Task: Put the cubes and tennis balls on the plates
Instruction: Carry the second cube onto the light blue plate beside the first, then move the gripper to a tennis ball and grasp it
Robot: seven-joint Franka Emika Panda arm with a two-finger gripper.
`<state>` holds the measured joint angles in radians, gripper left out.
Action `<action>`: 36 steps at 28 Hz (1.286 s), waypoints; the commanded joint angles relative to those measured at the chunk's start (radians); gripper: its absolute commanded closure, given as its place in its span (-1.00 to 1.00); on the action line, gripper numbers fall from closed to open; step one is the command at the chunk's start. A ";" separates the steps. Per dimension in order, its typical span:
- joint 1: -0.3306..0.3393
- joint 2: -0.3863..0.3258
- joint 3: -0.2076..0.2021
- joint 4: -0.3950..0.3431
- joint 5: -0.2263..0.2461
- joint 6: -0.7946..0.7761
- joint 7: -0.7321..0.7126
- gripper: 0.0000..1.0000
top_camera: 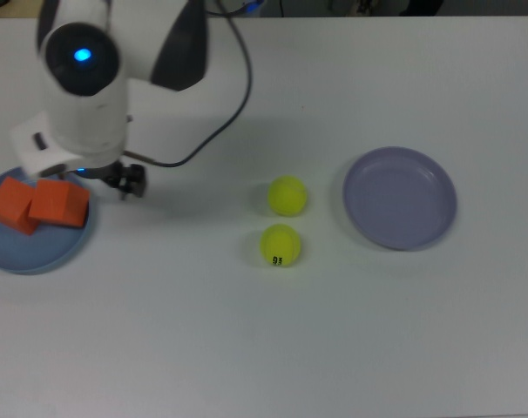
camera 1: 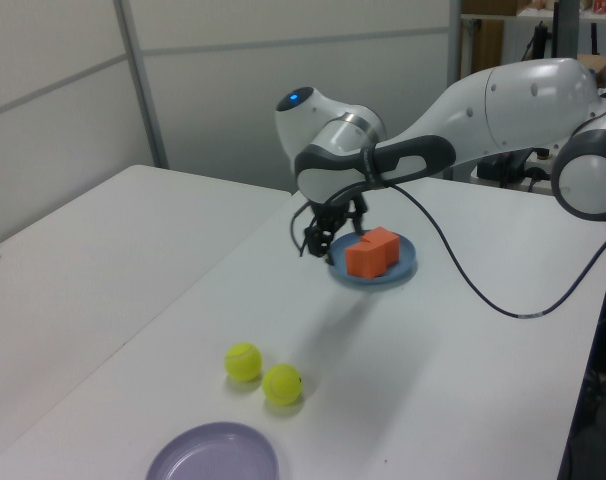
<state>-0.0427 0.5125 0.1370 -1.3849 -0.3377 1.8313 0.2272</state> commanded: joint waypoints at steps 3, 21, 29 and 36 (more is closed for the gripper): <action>0.099 -0.023 0.068 -0.026 0.016 0.017 0.041 -1.00; 0.297 0.092 0.067 -0.036 -0.081 0.275 0.133 -1.00; 0.316 0.135 0.061 -0.036 -0.141 0.306 0.135 -0.84; 0.316 0.159 0.058 -0.037 -0.198 0.310 0.144 0.69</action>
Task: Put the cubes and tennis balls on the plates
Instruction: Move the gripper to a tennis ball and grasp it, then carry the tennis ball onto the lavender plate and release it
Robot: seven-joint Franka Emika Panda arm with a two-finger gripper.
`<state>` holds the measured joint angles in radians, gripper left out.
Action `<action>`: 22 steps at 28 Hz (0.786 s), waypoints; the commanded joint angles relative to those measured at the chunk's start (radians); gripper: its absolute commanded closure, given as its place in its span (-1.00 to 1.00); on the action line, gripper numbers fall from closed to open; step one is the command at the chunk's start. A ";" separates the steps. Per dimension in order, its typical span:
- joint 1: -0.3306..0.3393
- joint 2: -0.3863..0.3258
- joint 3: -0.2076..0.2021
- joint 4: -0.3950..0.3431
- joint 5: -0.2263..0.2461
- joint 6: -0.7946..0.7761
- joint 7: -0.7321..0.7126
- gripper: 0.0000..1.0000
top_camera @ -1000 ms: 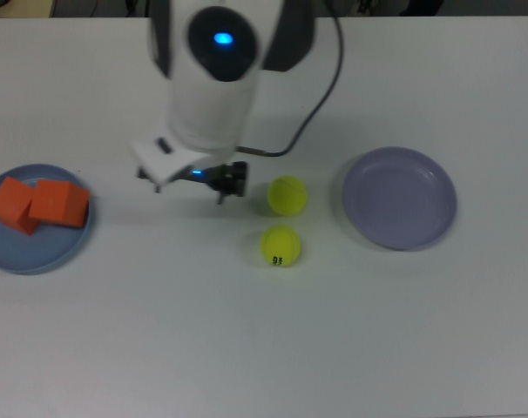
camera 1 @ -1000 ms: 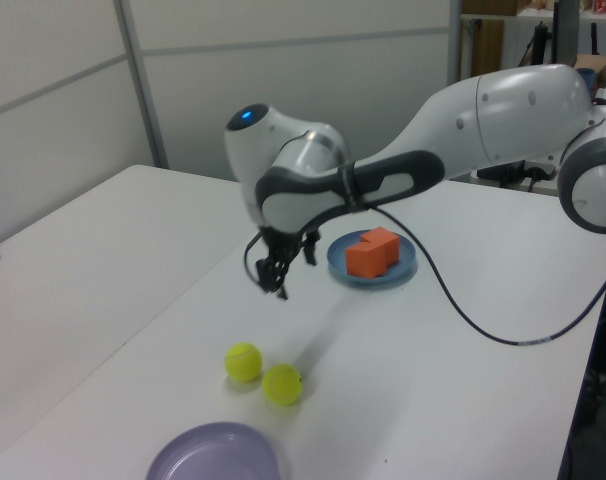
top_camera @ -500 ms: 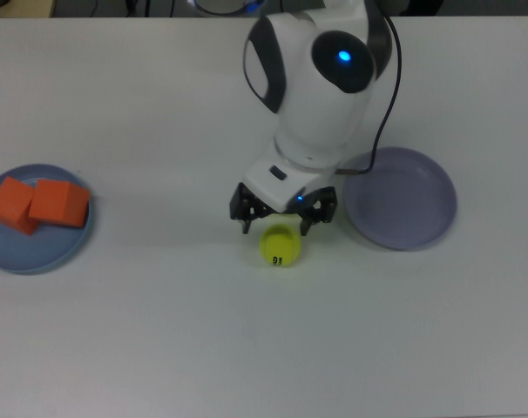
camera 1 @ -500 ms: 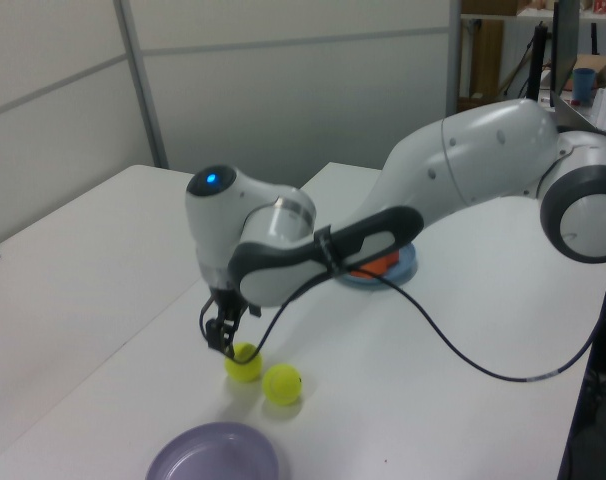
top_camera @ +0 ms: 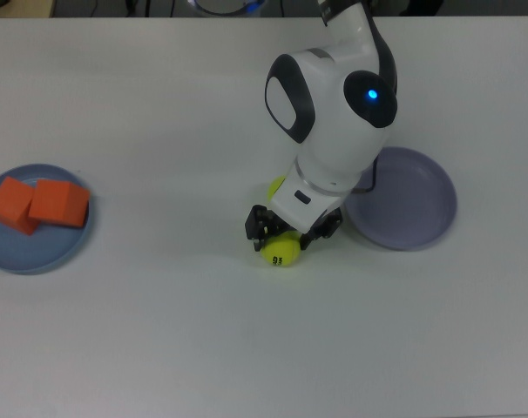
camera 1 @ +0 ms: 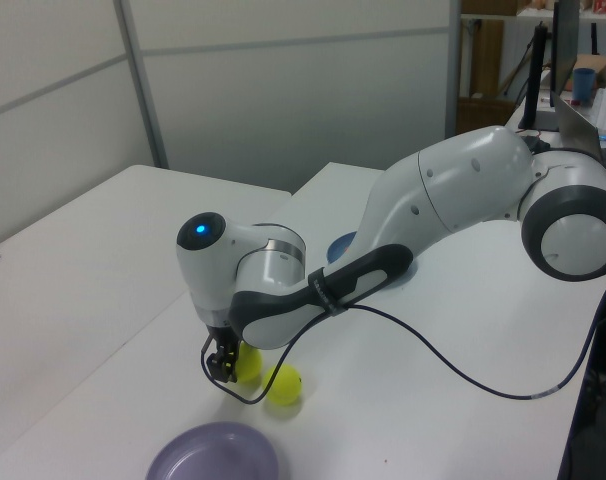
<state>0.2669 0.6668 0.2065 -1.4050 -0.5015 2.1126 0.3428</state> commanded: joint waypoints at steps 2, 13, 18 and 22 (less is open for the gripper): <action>0.006 0.005 -0.012 -0.017 -0.035 0.029 0.031 0.98; 0.023 -0.050 0.030 -0.008 -0.025 0.026 0.070 1.00; 0.032 -0.088 0.111 -0.008 -0.020 0.020 0.108 1.00; 0.037 -0.098 0.185 -0.015 -0.031 0.009 0.140 1.00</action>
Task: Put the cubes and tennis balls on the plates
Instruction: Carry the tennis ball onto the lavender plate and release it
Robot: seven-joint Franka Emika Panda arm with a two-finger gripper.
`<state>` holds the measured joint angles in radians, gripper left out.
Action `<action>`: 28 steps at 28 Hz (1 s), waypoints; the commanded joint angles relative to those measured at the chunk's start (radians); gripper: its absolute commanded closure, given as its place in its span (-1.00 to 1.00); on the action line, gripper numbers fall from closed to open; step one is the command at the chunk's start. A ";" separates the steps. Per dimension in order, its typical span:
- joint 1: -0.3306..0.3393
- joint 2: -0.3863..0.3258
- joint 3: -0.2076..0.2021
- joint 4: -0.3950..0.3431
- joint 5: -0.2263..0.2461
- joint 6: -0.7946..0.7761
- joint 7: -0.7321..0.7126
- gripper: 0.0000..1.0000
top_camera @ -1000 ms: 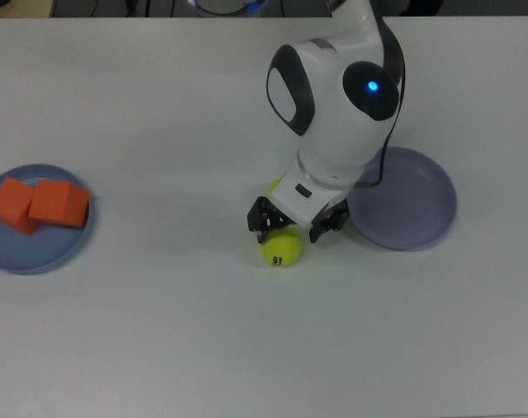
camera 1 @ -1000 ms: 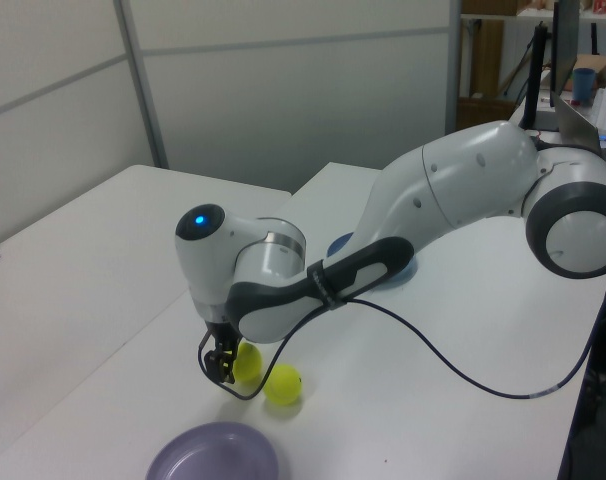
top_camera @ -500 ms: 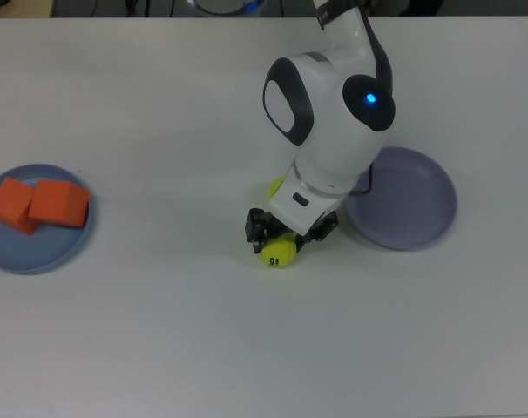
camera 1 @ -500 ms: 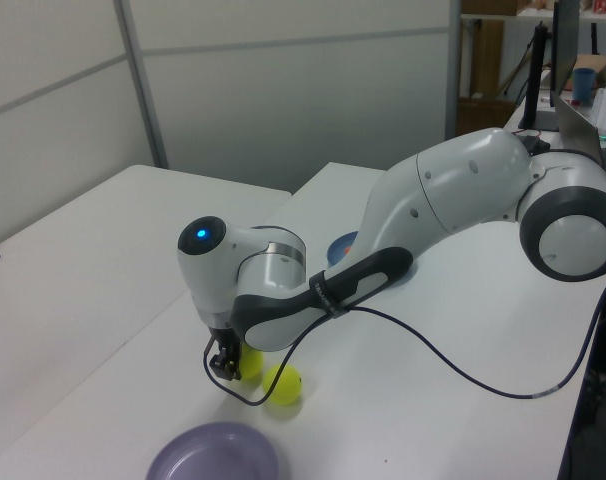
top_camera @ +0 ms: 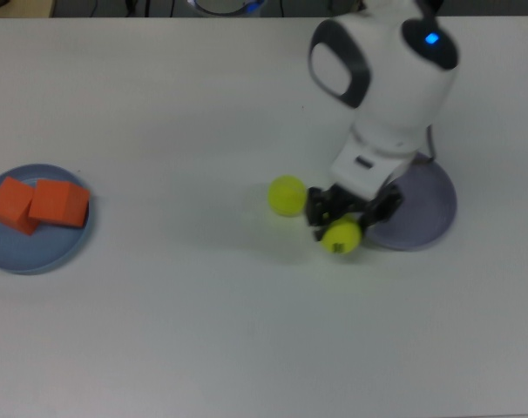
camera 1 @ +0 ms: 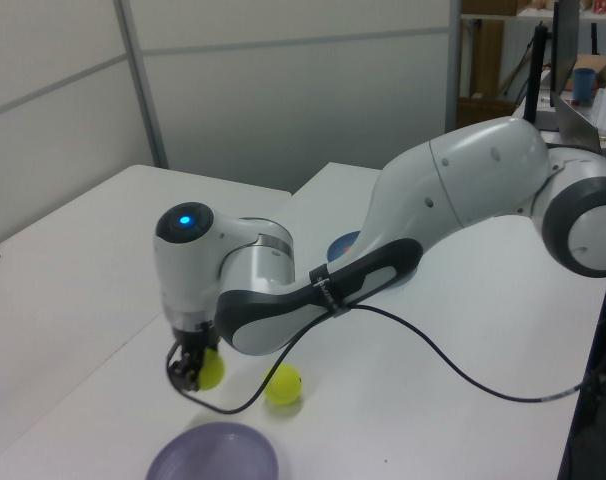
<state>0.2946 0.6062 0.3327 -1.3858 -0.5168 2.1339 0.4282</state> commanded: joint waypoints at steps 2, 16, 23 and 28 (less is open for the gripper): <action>0.030 -0.037 0.062 -0.036 -0.017 -0.041 0.070 1.00; 0.095 -0.020 0.060 -0.059 -0.022 -0.120 0.112 -1.00; 0.098 -0.028 0.054 -0.056 -0.023 -0.121 0.112 -1.00; 0.087 -0.066 0.014 -0.056 -0.011 -0.213 0.103 -1.00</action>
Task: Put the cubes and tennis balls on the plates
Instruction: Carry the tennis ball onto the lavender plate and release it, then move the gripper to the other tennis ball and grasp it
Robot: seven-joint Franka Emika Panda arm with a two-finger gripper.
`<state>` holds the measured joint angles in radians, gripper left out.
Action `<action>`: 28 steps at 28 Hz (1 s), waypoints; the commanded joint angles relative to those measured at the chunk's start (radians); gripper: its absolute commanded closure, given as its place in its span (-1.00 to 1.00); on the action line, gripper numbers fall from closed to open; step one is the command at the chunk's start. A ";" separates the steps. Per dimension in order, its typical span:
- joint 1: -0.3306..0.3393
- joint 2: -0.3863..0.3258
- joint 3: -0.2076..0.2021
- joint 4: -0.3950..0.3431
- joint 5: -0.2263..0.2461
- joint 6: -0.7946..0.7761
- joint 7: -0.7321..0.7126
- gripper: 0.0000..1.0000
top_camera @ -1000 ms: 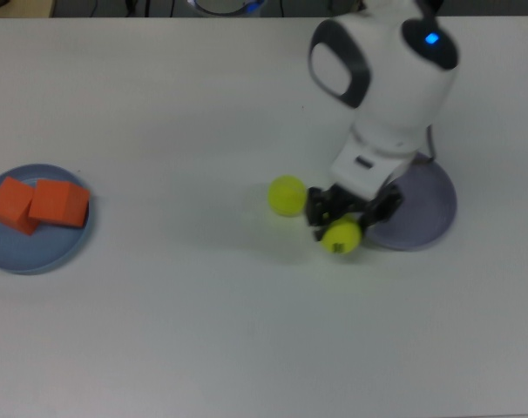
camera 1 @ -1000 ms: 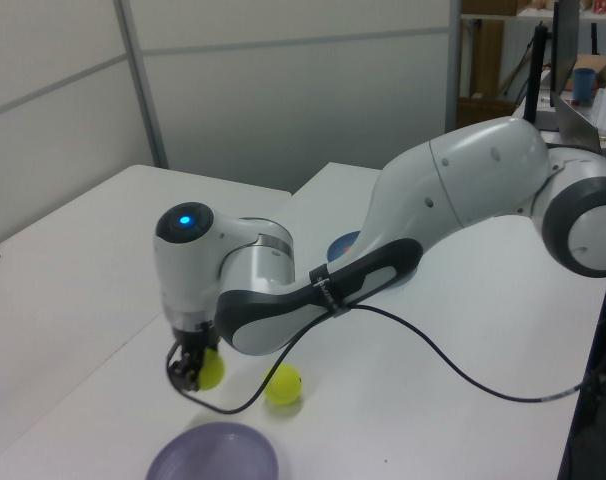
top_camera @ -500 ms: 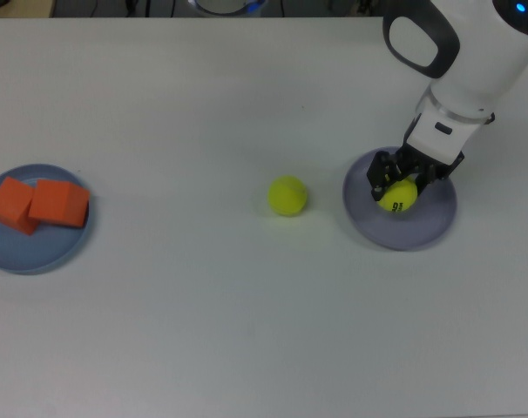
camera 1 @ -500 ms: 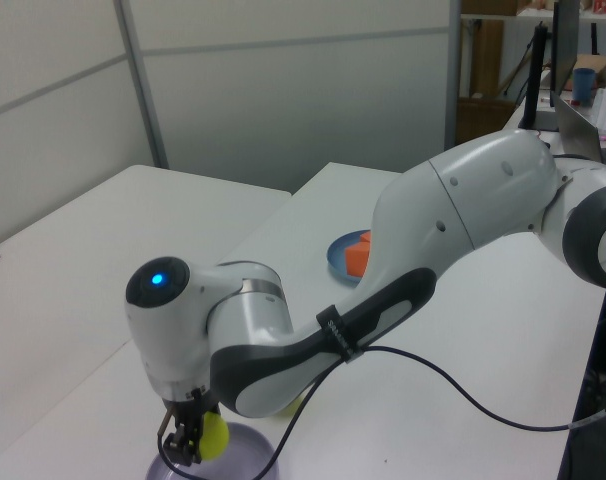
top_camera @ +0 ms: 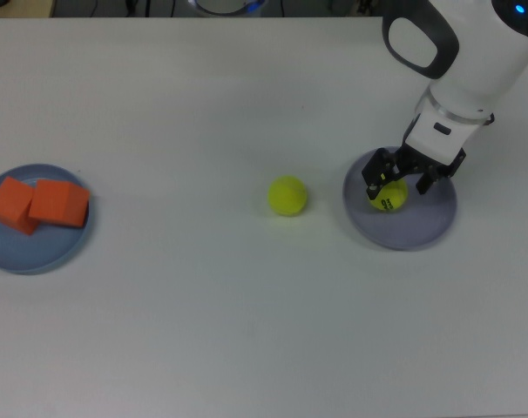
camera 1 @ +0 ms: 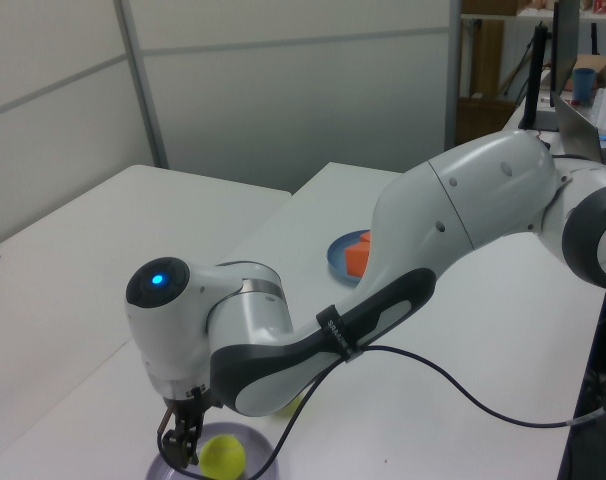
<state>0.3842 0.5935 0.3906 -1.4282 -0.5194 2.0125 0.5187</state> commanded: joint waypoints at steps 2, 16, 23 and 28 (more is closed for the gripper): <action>-0.010 -0.058 -0.065 -0.014 -0.005 -0.158 0.006 -1.00; -0.093 -0.005 -0.131 -0.043 -0.016 -0.267 -0.055 -1.00; -0.102 0.000 -0.130 -0.060 -0.016 -0.265 -0.054 -1.00; -0.105 0.006 -0.131 -0.069 -0.016 -0.267 -0.054 -1.00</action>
<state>0.2773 0.6138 0.2648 -1.4667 -0.5197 1.7475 0.4735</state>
